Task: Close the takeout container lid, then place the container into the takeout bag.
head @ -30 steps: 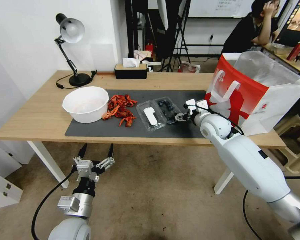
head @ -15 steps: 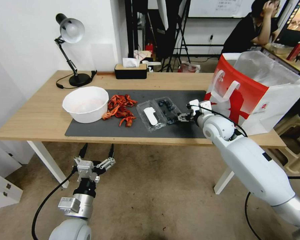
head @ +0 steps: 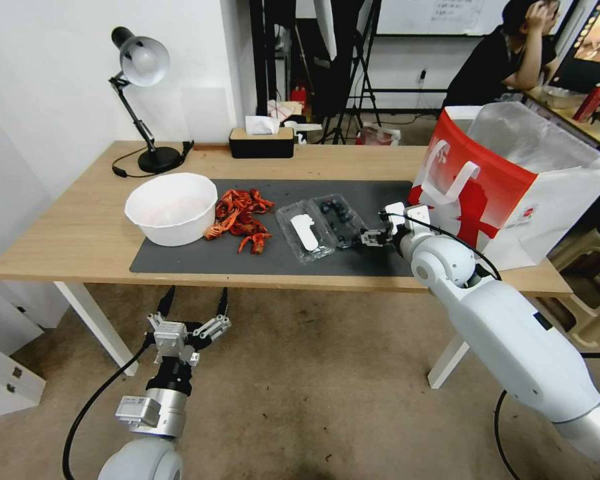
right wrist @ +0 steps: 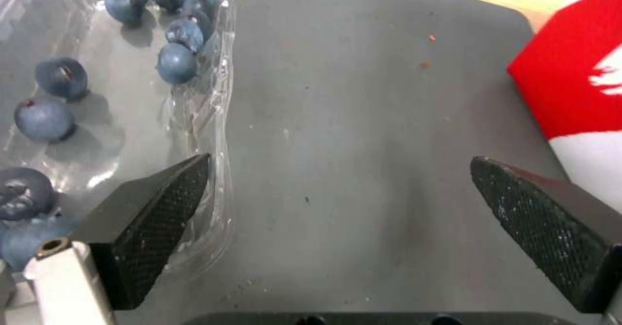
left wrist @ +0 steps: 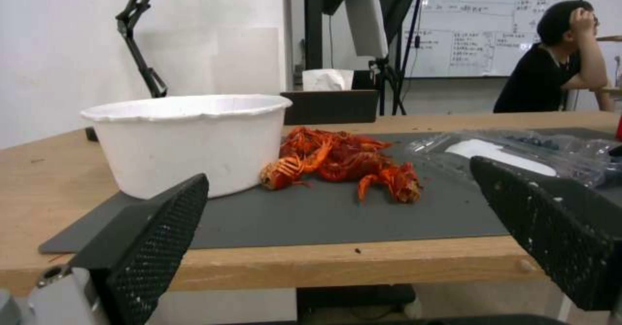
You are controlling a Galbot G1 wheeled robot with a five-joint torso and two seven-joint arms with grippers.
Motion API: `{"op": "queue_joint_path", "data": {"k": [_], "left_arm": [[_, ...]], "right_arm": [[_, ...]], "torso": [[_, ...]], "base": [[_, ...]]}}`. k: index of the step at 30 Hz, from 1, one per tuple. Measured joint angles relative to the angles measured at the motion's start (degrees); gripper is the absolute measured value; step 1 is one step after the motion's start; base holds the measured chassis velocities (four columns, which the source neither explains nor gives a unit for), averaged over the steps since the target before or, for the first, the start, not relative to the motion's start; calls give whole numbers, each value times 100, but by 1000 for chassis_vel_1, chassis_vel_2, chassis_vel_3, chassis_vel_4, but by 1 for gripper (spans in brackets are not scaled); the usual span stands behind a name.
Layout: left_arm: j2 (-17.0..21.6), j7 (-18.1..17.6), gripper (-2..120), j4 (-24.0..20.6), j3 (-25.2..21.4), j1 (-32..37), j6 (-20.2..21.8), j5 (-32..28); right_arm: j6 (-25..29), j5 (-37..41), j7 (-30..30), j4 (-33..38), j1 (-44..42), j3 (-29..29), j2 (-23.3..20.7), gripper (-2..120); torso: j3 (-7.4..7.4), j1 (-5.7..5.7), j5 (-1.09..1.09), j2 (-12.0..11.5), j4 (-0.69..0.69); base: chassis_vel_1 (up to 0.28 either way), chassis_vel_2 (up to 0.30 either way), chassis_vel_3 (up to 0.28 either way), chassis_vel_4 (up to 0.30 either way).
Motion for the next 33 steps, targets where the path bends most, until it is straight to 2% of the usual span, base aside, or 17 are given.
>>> {"op": "queue_joint_path", "data": {"k": [8,33], "left_arm": [[5,-10,100,-2,-11,11,-41,4],[-9,-23,100,-11,-35,43,-131,27]], "right_arm": [[-4,209,357,210,-109,-2,-55,100],[-6,800,745,673,-381,91,-245,100]], "torso": [[0,0,0,0,0],[0,0,1,0,0]], "base": [[0,0,0,0],[0,0,0,0]]}}
